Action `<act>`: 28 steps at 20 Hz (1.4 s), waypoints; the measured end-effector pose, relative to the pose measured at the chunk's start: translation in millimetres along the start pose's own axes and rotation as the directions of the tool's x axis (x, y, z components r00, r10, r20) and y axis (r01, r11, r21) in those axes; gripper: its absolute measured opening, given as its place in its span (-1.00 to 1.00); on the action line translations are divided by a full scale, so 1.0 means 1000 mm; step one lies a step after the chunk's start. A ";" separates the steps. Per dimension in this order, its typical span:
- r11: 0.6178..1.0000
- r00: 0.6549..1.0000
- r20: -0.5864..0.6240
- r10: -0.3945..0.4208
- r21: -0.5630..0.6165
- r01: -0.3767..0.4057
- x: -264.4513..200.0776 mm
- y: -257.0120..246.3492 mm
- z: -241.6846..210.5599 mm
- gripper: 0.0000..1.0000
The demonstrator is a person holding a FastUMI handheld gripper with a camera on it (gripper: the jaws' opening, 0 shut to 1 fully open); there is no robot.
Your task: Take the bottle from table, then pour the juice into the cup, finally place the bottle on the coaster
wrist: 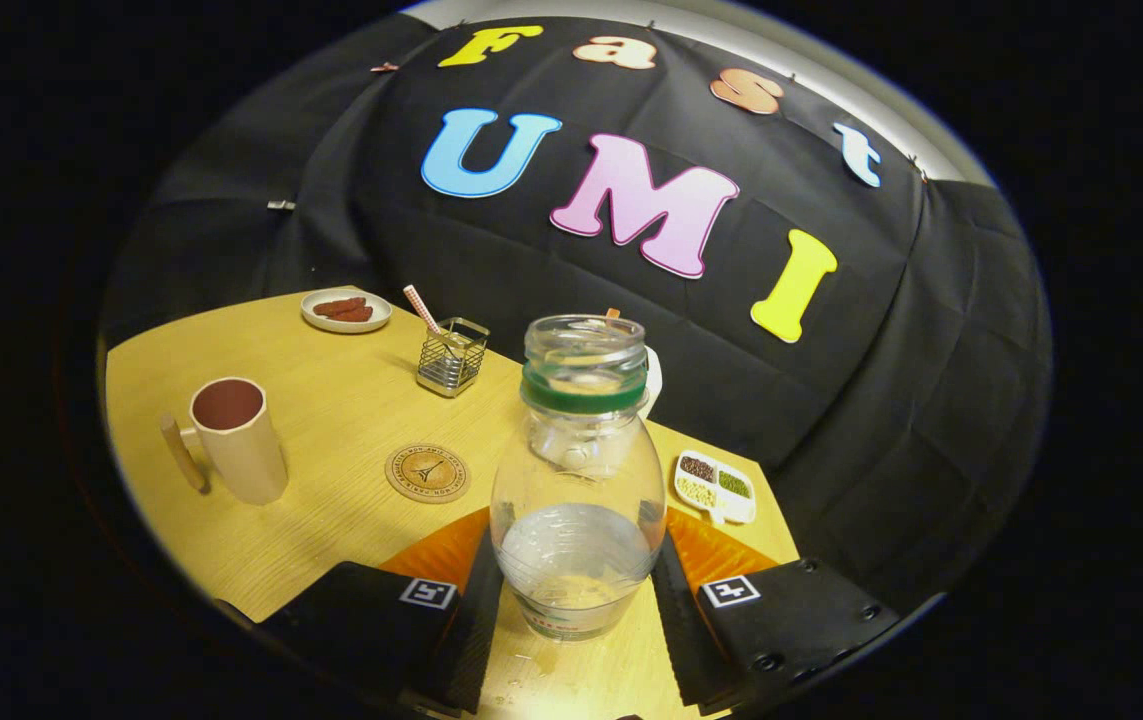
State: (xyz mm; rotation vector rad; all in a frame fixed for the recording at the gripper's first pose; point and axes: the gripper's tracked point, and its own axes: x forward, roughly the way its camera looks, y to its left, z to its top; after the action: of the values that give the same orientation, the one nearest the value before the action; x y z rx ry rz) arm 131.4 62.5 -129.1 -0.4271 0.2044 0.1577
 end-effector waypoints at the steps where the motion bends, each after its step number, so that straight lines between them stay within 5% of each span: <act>1: 0.999 1.000 0.008 -0.003 -0.042 0.004 0.000 0.001 0.007 0.47; 14: 0.926 1.000 0.014 0.011 -0.378 -0.005 0.013 0.069 0.047 0.47; 28: 0.704 0.999 0.027 0.031 -0.711 -0.003 0.029 0.127 0.047 0.46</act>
State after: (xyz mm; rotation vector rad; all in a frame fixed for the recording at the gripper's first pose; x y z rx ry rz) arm 142.3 199.8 -143.6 -1.2069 0.1010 0.2643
